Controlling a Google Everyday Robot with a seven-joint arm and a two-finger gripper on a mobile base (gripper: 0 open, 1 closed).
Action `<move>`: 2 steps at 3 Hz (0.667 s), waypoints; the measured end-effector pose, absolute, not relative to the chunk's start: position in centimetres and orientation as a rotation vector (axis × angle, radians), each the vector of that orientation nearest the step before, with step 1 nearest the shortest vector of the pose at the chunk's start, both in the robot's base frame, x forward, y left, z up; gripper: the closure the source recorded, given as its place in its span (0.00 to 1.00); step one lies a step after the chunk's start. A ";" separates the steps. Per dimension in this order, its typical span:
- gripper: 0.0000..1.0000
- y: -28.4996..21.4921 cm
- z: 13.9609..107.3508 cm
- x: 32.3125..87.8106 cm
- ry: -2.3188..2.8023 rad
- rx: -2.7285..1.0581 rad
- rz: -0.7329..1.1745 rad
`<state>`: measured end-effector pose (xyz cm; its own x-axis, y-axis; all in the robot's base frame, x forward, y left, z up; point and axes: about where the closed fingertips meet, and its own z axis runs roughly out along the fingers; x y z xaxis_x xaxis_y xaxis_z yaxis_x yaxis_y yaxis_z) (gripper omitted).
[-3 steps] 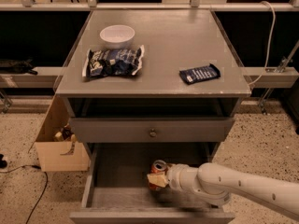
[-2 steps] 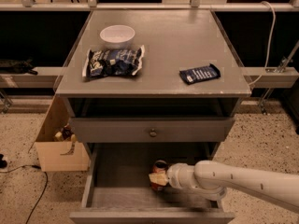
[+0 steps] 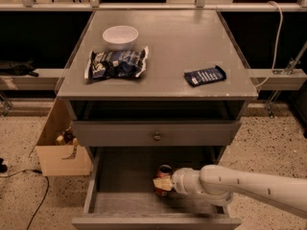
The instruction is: Place coke can into middle drawer
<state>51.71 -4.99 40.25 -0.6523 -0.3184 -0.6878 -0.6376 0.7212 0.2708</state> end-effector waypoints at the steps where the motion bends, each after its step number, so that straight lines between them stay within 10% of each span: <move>1: 0.60 -5.0 40.2 51.7 2.300 -0.722 0.669; 2: 0.37 -5.0 40.2 51.7 2.300 -0.722 0.669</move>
Offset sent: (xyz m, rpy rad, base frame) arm 0.0000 0.0000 0.0000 0.0000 0.0000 0.0000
